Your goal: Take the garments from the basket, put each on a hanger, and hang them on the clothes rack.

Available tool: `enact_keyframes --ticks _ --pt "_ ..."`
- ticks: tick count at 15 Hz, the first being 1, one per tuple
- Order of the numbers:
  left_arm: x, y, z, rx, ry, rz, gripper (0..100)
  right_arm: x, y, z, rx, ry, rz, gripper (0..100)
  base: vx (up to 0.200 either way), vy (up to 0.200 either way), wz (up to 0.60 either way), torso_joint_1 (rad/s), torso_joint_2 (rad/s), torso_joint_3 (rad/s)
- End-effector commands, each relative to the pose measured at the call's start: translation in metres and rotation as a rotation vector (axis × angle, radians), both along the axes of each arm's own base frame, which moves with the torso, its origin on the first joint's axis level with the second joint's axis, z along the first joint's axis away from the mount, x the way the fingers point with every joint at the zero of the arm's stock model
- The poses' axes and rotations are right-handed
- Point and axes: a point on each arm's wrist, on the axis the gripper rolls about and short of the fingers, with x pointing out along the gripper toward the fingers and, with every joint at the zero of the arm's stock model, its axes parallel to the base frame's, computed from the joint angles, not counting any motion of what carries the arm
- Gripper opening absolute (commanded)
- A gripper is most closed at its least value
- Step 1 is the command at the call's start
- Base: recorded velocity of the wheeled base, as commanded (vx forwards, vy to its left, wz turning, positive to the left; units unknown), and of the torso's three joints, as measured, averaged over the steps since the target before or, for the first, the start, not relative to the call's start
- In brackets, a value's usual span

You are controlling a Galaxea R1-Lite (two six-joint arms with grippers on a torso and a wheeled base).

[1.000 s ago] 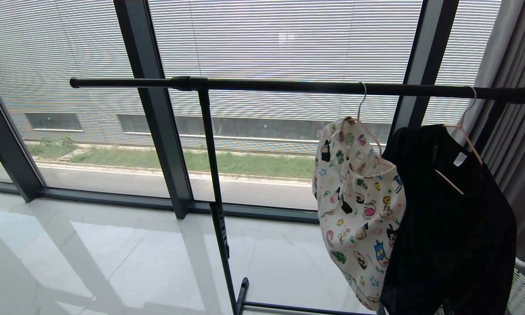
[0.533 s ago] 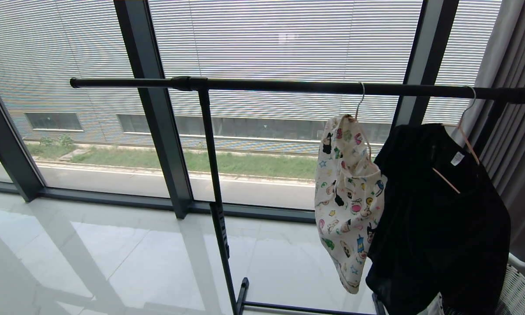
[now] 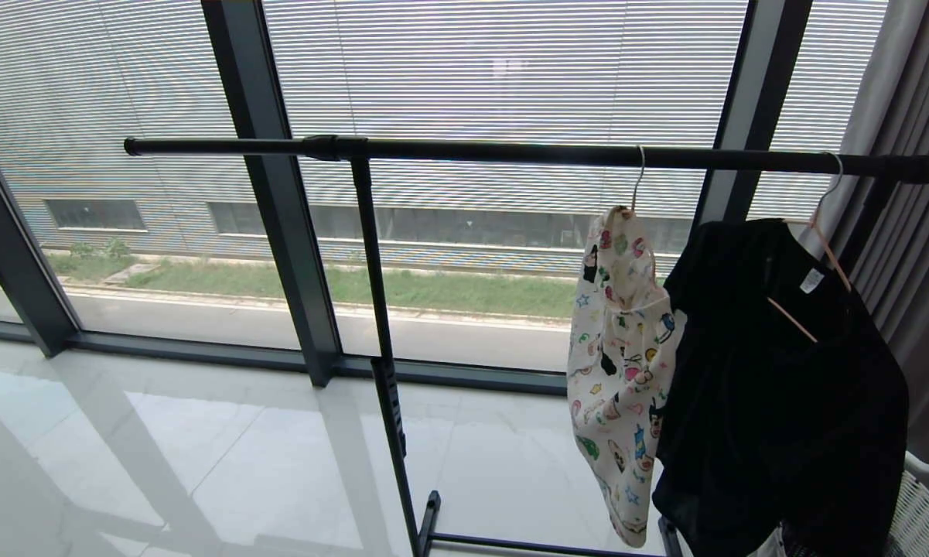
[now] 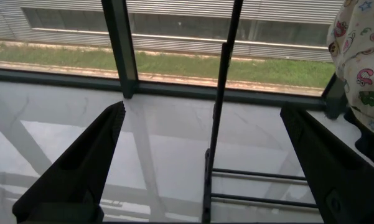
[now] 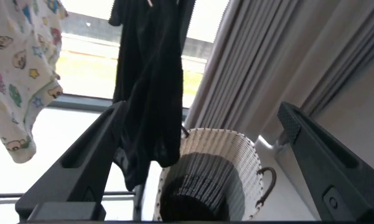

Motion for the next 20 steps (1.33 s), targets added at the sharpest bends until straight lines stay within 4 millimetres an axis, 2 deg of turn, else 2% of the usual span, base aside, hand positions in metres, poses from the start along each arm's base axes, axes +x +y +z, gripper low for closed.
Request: enact_keyframes --ticks 1,8,14,20 --pt "0.0003 0.0000 0.0004 0.000 0.003 0.000 100 0.0005 0.0002 -0.0006 0.001 0.003 0.009 100 0.000 0.000 0.00 0.000 0.00 0.000" --pt "0.0004 0.0001 0.0008 0.038 -0.001 -0.011 100 0.0006 0.0004 -0.0006 0.006 0.002 0.017 100 0.000 0.000 0.00 0.000 0.00 0.000" --pt "0.0004 0.0001 0.0008 0.049 -0.001 -0.015 100 0.0005 0.0004 -0.0005 0.003 0.001 0.018 100 0.167 0.000 0.00 0.004 0.01 0.000" --pt "0.0003 0.0001 0.0007 0.040 -0.002 -0.014 100 0.0004 0.0003 -0.0005 0.003 0.000 0.015 100 0.000 0.000 0.00 0.000 0.00 0.000"
